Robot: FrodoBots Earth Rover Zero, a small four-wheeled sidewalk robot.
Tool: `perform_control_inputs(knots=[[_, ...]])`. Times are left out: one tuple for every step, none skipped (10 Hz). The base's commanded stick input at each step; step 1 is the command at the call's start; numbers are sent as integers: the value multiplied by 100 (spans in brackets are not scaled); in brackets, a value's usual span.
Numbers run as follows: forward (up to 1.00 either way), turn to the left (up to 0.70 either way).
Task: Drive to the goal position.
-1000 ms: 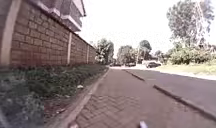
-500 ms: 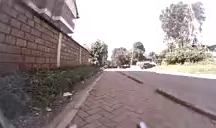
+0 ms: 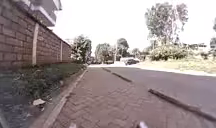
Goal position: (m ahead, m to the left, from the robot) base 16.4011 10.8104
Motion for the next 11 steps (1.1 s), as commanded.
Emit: perform_control_inputs(knots=[[100,-14],[100,0],[100,0],[100,0],[100,2],[100,16],[100,30],[100,38],[100,40],[100,40],[100,40]])
